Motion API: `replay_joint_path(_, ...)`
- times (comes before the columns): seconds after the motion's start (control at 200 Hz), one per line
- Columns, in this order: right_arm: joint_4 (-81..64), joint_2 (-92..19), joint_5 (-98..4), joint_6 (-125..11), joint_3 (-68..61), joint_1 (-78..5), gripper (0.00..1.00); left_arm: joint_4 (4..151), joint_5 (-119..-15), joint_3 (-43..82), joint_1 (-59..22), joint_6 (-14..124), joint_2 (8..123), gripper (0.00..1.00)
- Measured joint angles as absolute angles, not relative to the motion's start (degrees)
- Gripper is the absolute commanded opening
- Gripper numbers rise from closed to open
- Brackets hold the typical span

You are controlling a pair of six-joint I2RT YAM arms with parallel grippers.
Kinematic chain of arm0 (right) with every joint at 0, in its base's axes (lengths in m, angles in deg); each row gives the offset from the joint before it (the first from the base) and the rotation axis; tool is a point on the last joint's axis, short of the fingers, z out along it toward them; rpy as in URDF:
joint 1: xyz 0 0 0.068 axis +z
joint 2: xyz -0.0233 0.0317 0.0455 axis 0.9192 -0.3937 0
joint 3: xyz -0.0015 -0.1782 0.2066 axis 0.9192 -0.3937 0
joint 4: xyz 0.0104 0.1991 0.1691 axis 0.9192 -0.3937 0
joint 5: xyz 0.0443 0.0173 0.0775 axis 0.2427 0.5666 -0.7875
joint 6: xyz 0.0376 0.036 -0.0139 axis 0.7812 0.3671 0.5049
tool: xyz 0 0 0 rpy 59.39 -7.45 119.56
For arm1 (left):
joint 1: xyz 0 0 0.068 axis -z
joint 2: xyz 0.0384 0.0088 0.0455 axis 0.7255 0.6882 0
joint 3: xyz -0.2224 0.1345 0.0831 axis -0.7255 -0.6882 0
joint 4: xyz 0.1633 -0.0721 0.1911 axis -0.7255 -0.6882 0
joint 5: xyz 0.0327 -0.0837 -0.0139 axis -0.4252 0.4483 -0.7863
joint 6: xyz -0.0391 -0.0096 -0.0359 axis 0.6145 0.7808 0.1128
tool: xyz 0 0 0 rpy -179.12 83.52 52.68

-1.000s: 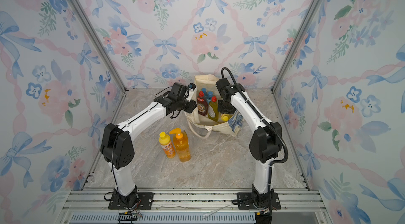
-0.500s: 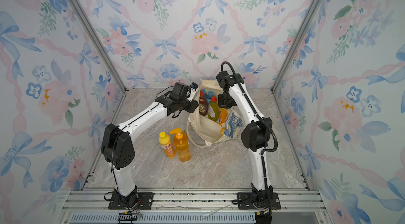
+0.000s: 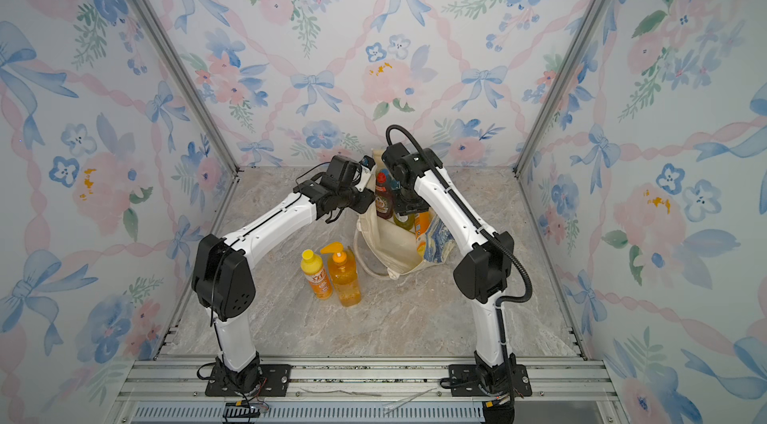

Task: Pack dish soap into the shopping bag
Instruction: Pick up the bottle of dish soap from the shopping bag.

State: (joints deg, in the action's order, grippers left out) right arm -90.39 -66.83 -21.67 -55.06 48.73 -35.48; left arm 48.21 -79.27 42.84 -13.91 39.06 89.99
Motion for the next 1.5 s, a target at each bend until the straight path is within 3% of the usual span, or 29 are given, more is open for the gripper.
replay_joint_path(0.14, -88.64, -64.44, -21.02, -54.3, 46.11, -34.17, 0.4, 48.21, -79.16, 42.84, -13.91, 39.28, 89.99, 0.35)
replay_joint_path(0.51, -80.91, -62.61, -25.61, -47.87, 22.59, -31.5, 0.49, 48.21, -78.77, 42.67, -13.85, 39.52, 89.99, 0.29)
replay_joint_path(0.775, -76.58, -59.26, -24.67, -44.01, 9.96, -35.74, 0.53, 48.25, -78.7, 42.34, -13.48, 39.7, 89.99, 0.26)
replay_joint_path(0.95, -72.58, -57.38, -24.23, -42.21, 8.19, -38.91, 0.57, 48.25, -79.07, 42.01, -13.45, 39.7, 89.99, 0.26)
replay_joint_path(1.501, -58.81, -60.27, -26.64, -42.93, 7.29, -43.44, 0.84, 48.27, -79.27, 41.62, -12.93, 39.72, 89.97, 0.25)
